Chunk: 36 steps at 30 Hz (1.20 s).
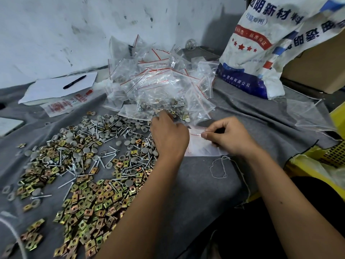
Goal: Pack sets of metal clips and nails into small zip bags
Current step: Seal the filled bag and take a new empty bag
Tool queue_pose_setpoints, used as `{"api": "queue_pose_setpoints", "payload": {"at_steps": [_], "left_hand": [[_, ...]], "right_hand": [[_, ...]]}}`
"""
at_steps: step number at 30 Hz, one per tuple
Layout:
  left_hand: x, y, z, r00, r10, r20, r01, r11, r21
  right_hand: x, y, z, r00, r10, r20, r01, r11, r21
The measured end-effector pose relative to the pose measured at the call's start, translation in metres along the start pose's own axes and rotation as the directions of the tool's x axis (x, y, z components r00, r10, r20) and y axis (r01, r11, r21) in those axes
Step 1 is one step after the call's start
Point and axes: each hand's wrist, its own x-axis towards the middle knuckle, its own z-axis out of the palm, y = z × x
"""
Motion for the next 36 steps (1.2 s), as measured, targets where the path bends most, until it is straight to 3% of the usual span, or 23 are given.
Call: {"api": "queue_pose_setpoints", "payload": {"at_steps": [6,13,15,17,19,23,27,31,34,36], "left_hand": [[-0.004,0.004,0.005,0.996,0.021,-0.081,-0.024,0.999,-0.042],[-0.013,0.017,0.017,0.982,0.081,-0.172,-0.1,0.99,-0.101],[-0.016,0.018,0.023,0.981,0.172,-0.084,-0.173,0.985,0.0],[-0.022,0.014,0.033,0.954,0.272,0.128,-0.286,0.952,0.108],[-0.032,0.005,0.043,0.901,0.318,0.294,-0.386,0.898,0.21],[-0.036,-0.01,0.057,0.854,0.355,0.381,-0.502,0.755,0.421],[-0.029,-0.009,0.062,0.856,0.228,0.463,-0.458,0.749,0.479],[-0.025,-0.009,0.065,0.845,0.166,0.508,-0.443,0.748,0.494],[-0.023,-0.009,0.065,0.843,0.174,0.508,-0.454,0.737,0.501],[-0.023,-0.01,0.065,0.841,0.179,0.511,-0.461,0.73,0.504]], "right_hand": [[-0.003,-0.003,0.005,0.99,0.026,-0.139,-0.017,0.997,0.07],[0.0,-0.001,0.002,0.99,0.113,-0.088,-0.091,0.972,0.216],[0.0,0.0,0.001,0.983,0.155,-0.101,-0.121,0.952,0.28],[0.0,-0.001,0.0,0.966,0.194,-0.172,-0.143,0.951,0.274],[-0.001,0.0,-0.003,0.933,0.236,-0.27,-0.15,0.94,0.305],[-0.005,0.007,-0.018,0.806,0.348,-0.479,-0.151,0.903,0.402],[-0.012,0.01,-0.049,0.661,0.416,-0.625,-0.127,0.882,0.454],[-0.019,0.008,-0.064,0.613,0.433,-0.661,0.061,0.808,0.586],[-0.022,0.006,-0.074,0.509,0.402,-0.761,0.123,0.842,0.526],[-0.023,0.002,-0.079,0.496,0.322,-0.806,0.109,0.898,0.426]]}}
